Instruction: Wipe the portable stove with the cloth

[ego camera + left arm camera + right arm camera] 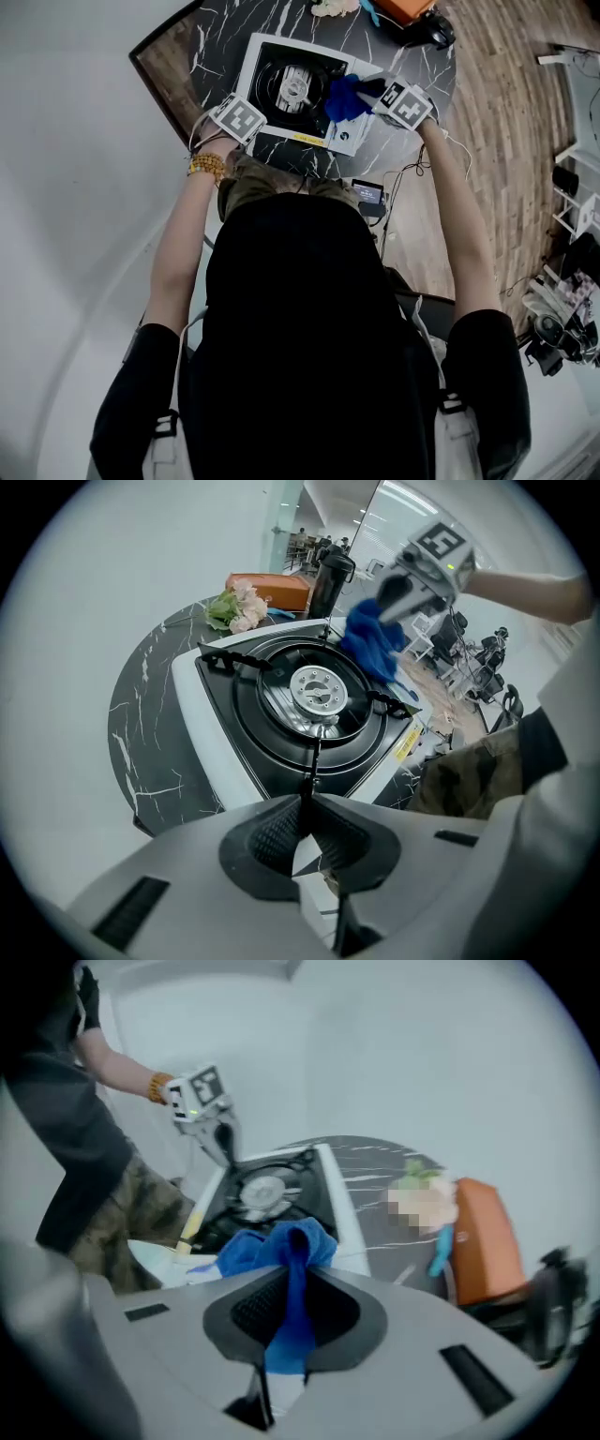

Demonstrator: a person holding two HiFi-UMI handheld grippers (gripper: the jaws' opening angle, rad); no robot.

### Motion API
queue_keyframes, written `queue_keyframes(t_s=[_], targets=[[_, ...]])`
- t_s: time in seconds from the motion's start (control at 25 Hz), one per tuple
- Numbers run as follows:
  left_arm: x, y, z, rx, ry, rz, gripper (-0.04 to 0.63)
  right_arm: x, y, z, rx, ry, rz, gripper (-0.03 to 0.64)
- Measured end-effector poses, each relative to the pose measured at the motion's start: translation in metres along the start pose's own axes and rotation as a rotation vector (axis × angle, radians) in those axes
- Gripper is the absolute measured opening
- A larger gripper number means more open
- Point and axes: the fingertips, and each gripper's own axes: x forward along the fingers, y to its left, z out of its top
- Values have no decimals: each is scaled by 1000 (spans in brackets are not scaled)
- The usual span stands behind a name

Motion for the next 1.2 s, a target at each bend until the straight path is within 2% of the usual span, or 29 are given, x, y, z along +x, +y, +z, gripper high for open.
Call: queue_keyframes(t_s=[0.08,0.16,0.28,0.4,0.68,0.84,0.88,0.96,1.04,1.08,1.12,1.2], targets=[[-2,2,-3,1,21,18,29,-3,-56,-7,-74,85,-183,34],[-1,-1,-3,-5,17,18,29,5,-73,-13,-158,174,-231,34],[-2,-1,-3,3,36,25,29,12,-66,-12,-228,216,-252,32],[0,1,-1,7,38,31,29,13,-55,-13,-228,187,-263,31],[4,-1,-1,-24,33,27,29,23,29,-16,-252,114,-173,31],[4,-2,0,-38,31,21,29,31,96,-15,-172,21,-82,31],[4,-2,0,-41,30,20,29,32,111,-13,-98,-13,-31,31],[5,-5,1,-43,17,6,29,34,131,-13,117,-101,123,31],[4,-6,-2,-30,28,12,29,26,124,-16,250,-184,228,32],[4,-5,-3,-16,35,27,29,16,107,-17,267,-214,218,32],[3,-3,-4,-6,36,41,29,4,82,-16,264,-234,161,32],[3,-1,-2,-4,28,47,29,-19,15,-14,213,-216,-38,32]])
